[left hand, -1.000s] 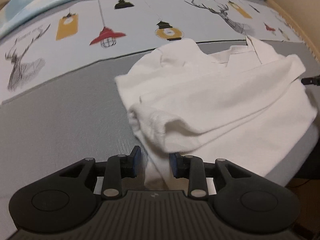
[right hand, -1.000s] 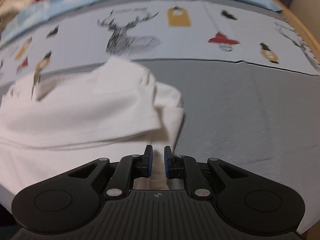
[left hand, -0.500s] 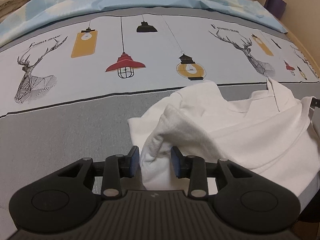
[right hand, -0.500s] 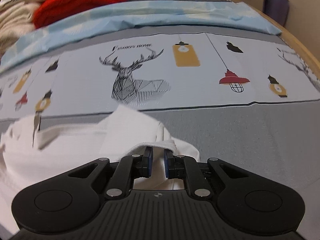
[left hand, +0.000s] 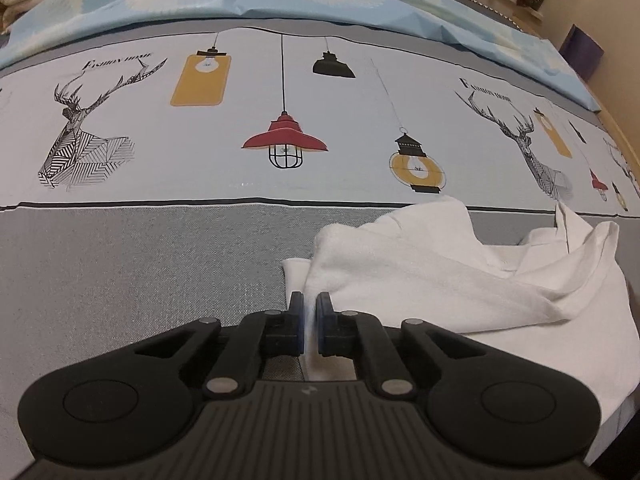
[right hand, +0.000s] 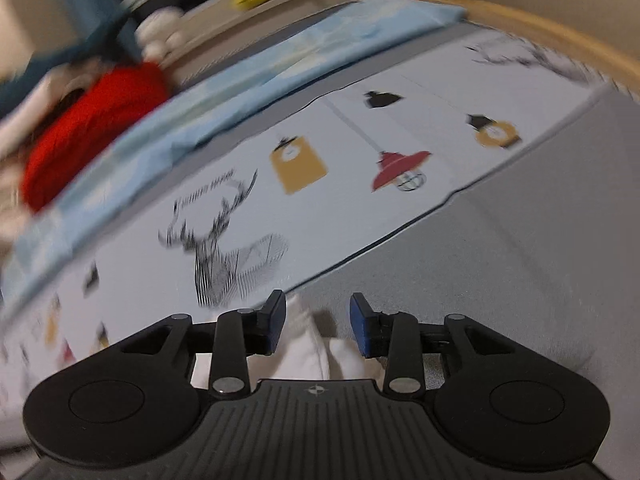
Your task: Fold small clothes
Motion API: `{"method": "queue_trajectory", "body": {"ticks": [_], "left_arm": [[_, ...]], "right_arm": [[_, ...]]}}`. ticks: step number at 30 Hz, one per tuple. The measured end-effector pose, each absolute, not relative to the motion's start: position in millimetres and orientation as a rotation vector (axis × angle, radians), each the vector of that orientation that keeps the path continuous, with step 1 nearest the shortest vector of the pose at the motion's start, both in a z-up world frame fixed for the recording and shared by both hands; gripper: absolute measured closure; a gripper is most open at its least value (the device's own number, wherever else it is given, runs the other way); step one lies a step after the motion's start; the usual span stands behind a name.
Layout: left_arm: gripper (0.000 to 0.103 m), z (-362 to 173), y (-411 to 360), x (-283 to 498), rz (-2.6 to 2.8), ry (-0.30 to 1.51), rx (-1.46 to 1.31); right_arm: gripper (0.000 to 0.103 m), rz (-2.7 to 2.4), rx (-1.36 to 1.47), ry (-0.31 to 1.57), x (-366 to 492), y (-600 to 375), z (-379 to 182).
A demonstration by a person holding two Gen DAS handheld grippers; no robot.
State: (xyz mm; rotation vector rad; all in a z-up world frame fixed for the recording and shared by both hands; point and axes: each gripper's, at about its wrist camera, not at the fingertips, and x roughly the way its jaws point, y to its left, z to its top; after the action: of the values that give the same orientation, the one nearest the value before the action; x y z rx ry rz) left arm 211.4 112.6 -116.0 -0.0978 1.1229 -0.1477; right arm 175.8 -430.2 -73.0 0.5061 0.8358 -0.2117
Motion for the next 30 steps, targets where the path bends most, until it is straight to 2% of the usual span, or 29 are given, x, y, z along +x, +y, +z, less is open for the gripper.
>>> {"method": "queue_trajectory", "body": {"ticks": [3, 6, 10, 13, 16, 20, 23, 24, 25, 29, 30], "left_arm": [[0.094, -117.6, 112.9, 213.6, -0.158, 1.131, -0.117], [0.082, -119.9, 110.2, 215.6, -0.170, 1.130, -0.119], [0.081, -124.3, 103.7, 218.6, -0.181, 1.132, -0.095], [0.082, -125.7, 102.5, 219.1, -0.187, 1.130, -0.090], [0.097, -123.9, 103.1, 218.0, -0.189, 1.114, -0.077], [0.097, -119.6, 108.7, 217.6, -0.187, 1.092, -0.099], [0.097, -119.2, 110.4, 218.0, -0.187, 1.088, -0.089], [0.097, -118.9, 111.1, 218.4, -0.185, 1.086, -0.087], [0.097, -118.2, 112.3, 218.7, -0.185, 1.081, -0.090], [0.099, -110.4, 118.4, 220.3, -0.156, 1.029, -0.112], [0.099, -107.6, 120.6, 220.5, -0.143, 1.009, -0.122]], "right_arm": [[0.065, -0.231, 0.481, 0.856, 176.2, -433.2, -76.4], [0.065, -0.171, 0.420, 0.927, 181.2, -423.3, -85.2], [0.065, -0.079, 0.271, 1.029, 187.6, -397.2, -100.4], [0.065, -0.058, 0.166, 1.034, 192.4, -379.9, -104.1], [0.066, -0.065, 0.162, 1.036, 199.0, -378.5, -107.7], [0.066, -0.099, 0.176, 1.031, 207.0, -381.4, -114.2], [0.076, -0.109, 0.189, 1.029, 211.1, -381.6, -118.9], [0.089, -0.104, 0.186, 1.024, 212.0, -380.6, -119.2], [0.097, -0.102, 0.179, 1.015, 212.1, -379.3, -118.2], [0.099, -0.125, 0.188, 0.909, 209.0, -380.7, -102.8], [0.103, -0.142, 0.217, 0.866, 207.0, -384.2, -96.2]]}}
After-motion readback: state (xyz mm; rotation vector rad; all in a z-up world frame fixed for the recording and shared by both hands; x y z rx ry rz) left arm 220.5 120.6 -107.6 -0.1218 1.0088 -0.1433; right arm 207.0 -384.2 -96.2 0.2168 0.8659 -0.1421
